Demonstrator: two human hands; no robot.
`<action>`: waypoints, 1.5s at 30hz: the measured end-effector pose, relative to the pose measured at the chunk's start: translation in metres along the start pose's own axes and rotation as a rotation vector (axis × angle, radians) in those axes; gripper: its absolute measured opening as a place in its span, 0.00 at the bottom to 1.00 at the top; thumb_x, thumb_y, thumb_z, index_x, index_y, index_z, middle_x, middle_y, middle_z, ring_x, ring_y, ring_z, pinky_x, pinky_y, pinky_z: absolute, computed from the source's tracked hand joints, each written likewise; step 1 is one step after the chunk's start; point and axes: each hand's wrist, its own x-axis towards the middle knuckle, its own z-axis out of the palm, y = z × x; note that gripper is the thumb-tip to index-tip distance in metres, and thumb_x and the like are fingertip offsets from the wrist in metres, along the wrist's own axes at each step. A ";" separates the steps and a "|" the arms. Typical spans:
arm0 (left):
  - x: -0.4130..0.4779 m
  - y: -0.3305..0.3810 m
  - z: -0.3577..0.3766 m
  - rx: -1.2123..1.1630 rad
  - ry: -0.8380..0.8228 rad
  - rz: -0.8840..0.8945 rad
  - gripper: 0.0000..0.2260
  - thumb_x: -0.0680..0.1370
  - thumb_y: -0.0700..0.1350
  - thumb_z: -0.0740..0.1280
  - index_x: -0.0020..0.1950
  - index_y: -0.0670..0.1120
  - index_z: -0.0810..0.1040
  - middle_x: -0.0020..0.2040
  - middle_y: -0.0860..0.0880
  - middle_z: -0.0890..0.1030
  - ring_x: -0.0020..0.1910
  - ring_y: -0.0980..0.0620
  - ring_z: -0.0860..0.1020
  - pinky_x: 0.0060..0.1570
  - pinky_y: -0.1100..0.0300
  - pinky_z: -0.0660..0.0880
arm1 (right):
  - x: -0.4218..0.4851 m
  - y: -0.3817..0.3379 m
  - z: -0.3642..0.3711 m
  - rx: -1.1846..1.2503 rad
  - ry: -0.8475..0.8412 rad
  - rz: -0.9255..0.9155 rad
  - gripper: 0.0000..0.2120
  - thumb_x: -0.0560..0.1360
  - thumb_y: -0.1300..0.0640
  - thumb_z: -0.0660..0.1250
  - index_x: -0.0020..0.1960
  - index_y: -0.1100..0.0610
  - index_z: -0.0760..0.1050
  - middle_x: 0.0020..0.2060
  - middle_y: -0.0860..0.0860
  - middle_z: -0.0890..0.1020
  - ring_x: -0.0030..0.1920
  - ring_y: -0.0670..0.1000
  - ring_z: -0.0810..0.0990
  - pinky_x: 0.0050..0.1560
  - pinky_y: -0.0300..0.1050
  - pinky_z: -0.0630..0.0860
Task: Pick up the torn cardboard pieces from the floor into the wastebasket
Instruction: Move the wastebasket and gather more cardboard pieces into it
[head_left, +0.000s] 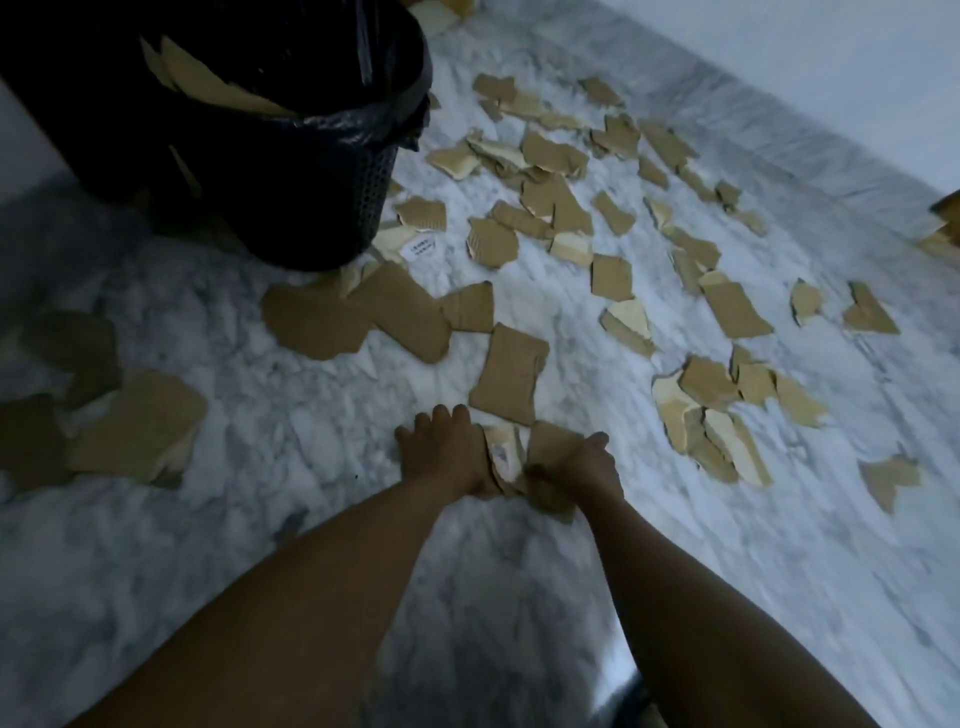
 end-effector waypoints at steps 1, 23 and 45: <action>0.000 0.002 -0.003 -0.042 -0.033 -0.079 0.28 0.74 0.60 0.67 0.68 0.49 0.64 0.66 0.45 0.71 0.66 0.42 0.70 0.61 0.43 0.64 | 0.003 0.000 -0.001 0.025 -0.016 -0.009 0.60 0.63 0.42 0.80 0.78 0.63 0.46 0.70 0.62 0.67 0.68 0.62 0.71 0.64 0.55 0.74; -0.016 -0.053 -0.041 -0.127 -0.199 -0.349 0.42 0.61 0.62 0.79 0.69 0.44 0.71 0.63 0.45 0.77 0.59 0.45 0.78 0.54 0.54 0.76 | -0.062 -0.064 0.050 -0.053 -0.152 -0.247 0.35 0.76 0.47 0.67 0.77 0.57 0.56 0.67 0.57 0.69 0.66 0.60 0.71 0.67 0.59 0.67; 0.005 -0.068 -0.028 -0.162 0.015 -0.073 0.32 0.67 0.55 0.76 0.64 0.47 0.67 0.58 0.46 0.75 0.55 0.45 0.77 0.49 0.52 0.73 | 0.045 -0.142 0.031 0.322 0.057 0.050 0.24 0.79 0.43 0.60 0.73 0.51 0.65 0.69 0.53 0.66 0.68 0.56 0.65 0.70 0.55 0.60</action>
